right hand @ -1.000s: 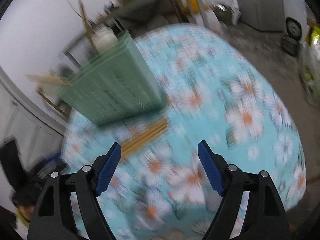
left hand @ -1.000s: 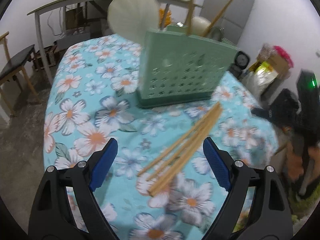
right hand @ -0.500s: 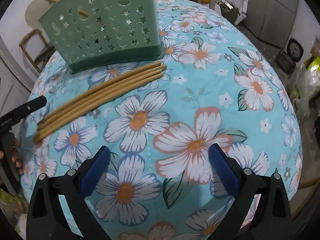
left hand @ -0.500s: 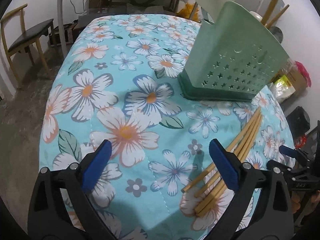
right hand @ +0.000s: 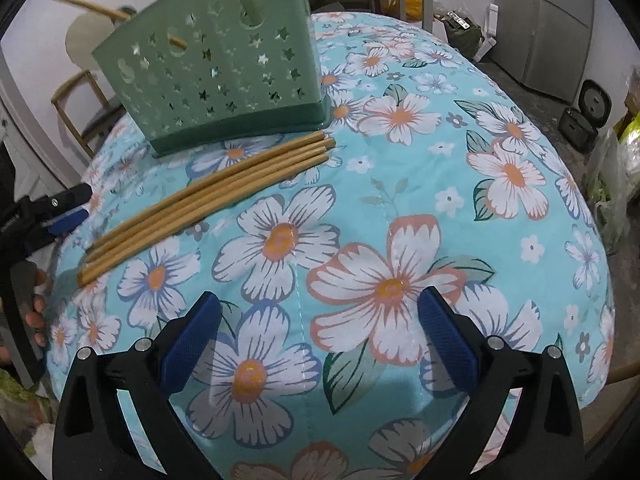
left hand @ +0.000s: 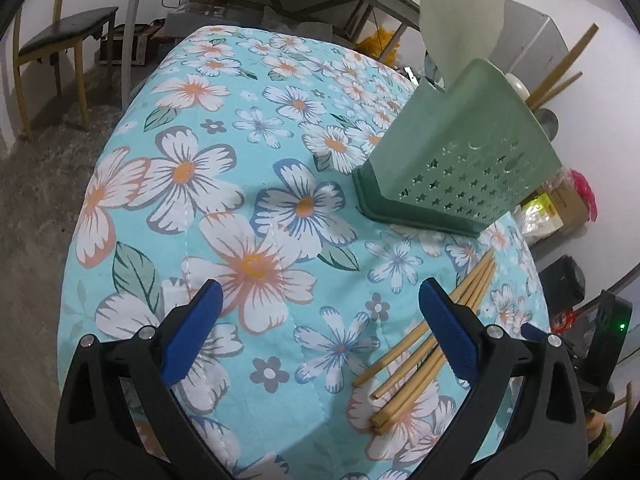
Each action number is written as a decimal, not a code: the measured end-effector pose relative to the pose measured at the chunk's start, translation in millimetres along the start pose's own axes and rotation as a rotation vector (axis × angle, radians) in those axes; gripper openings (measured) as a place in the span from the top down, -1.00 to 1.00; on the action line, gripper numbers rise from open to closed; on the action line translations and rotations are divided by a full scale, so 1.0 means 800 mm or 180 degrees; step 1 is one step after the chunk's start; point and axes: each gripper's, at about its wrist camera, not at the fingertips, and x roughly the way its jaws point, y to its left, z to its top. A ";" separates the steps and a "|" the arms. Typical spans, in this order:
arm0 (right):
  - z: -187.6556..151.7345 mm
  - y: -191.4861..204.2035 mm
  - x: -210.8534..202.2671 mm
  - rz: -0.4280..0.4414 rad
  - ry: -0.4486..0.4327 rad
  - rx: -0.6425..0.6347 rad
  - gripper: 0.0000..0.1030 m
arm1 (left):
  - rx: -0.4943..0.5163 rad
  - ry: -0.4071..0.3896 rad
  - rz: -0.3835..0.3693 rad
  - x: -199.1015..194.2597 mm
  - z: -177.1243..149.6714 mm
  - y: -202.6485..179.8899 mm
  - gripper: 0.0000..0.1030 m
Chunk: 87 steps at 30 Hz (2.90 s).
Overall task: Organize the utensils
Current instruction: 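Move both tools down to the loose wooden chopsticks beside the caddy, then close the left tool on one chopstick while the right tool straddles another chopstick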
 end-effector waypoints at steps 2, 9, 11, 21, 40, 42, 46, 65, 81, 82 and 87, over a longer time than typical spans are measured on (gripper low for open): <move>-0.001 -0.006 -0.003 0.0106 -0.0059 0.0094 -0.88 | -0.0007 0.0017 -0.0018 0.000 0.001 0.001 -0.84; 0.001 -0.033 -0.009 0.0517 -0.0133 0.0432 -0.88 | -0.0107 0.0154 -0.0114 -0.002 0.011 0.008 -0.84; 0.003 -0.035 -0.008 0.0551 -0.0105 0.0445 -0.88 | 0.0012 0.0120 -0.0032 -0.007 0.014 -0.002 -0.84; 0.007 -0.043 -0.009 0.0684 -0.0023 0.0528 -0.88 | 0.1354 0.0152 -0.0013 -0.014 -0.001 -0.092 -0.36; 0.007 -0.043 -0.010 0.0678 -0.0035 0.0523 -0.84 | 0.2672 0.0571 0.0196 0.039 -0.029 -0.163 0.65; 0.007 -0.043 -0.010 0.0677 -0.0035 0.0524 -0.84 | 0.2707 0.0590 0.0170 0.042 -0.030 -0.167 0.67; 0.007 -0.043 -0.010 0.0676 -0.0038 0.0523 -0.84 | 0.2793 0.0655 0.0152 0.051 -0.031 -0.174 0.67; 0.009 -0.056 -0.016 0.0636 -0.0013 0.0648 -0.35 | 0.2722 0.0678 0.0049 0.108 -0.015 -0.206 0.80; 0.049 -0.075 0.033 0.1586 0.0144 0.1596 0.57 | 0.2018 0.0780 -0.0188 0.069 -0.043 -0.166 0.89; 0.049 -0.075 0.037 0.1614 0.0164 0.1641 0.59 | 0.1979 0.0790 -0.0211 0.066 -0.046 -0.165 0.89; 0.048 -0.077 0.058 0.1773 0.0192 0.1881 0.65 | 0.1908 0.0800 -0.0260 0.058 -0.061 -0.162 0.89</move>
